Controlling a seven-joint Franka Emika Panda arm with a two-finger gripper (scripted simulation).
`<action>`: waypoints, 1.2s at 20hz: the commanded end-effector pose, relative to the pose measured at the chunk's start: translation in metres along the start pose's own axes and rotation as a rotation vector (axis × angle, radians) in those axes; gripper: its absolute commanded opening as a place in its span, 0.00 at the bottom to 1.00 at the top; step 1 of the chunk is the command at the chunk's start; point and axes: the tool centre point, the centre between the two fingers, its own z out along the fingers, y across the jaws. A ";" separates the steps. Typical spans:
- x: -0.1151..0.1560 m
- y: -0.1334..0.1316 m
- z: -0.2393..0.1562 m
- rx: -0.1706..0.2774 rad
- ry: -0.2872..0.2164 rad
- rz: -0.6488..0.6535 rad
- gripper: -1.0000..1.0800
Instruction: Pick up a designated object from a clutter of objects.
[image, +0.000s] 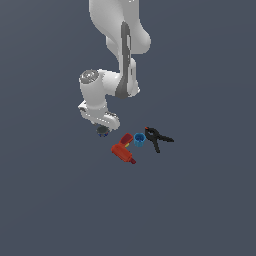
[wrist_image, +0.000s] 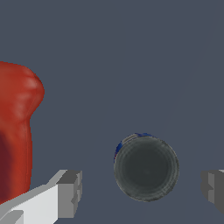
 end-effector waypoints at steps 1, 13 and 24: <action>-0.006 0.008 0.006 -0.004 0.001 0.019 0.96; -0.012 0.015 0.017 -0.007 0.000 0.034 0.96; -0.014 0.016 0.055 -0.008 0.000 0.037 0.96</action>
